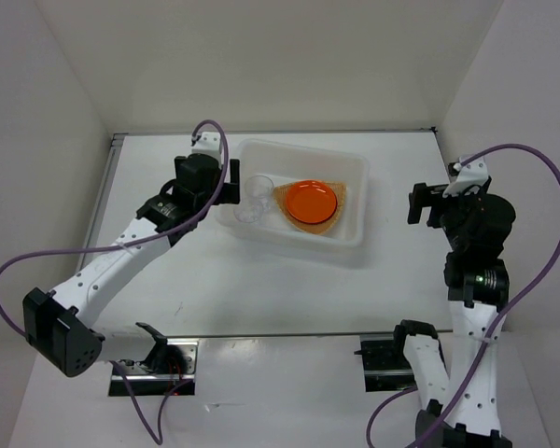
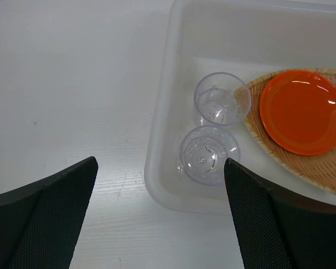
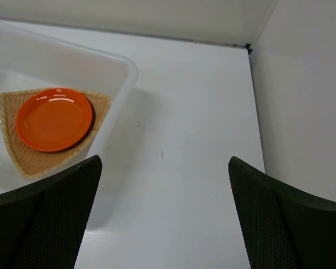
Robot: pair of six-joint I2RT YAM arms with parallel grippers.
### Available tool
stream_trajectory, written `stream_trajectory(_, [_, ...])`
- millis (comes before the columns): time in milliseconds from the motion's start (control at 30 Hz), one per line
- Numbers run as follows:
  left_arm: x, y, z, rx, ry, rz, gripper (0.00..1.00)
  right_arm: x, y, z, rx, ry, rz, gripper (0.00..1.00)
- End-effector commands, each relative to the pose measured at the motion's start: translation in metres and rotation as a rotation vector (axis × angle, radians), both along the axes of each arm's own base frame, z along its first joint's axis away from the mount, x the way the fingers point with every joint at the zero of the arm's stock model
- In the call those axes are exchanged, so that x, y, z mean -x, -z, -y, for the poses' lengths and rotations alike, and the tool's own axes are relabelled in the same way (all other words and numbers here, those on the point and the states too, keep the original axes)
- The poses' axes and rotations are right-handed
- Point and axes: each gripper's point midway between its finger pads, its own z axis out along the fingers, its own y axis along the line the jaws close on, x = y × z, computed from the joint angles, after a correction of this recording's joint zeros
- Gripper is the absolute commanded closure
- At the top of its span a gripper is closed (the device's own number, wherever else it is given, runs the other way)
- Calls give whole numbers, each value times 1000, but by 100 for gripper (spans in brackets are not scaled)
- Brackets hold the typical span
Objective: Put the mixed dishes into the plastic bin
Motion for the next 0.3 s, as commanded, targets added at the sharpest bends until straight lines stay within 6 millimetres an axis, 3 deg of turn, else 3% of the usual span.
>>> stream_trajectory(0, [2, -30, -4, 62, -26, 77, 0, -10, 7, 7, -19, 32, -13, 2])
stream_trajectory(233, [1, -32, -5, 63, -34, 87, 0, -11, 12, 3, -19, 8, -35, 2])
stream_trajectory(267, [0, -24, -4, 52, -35, 69, 0, -11, 12, 3, -19, 8, -35, 2])
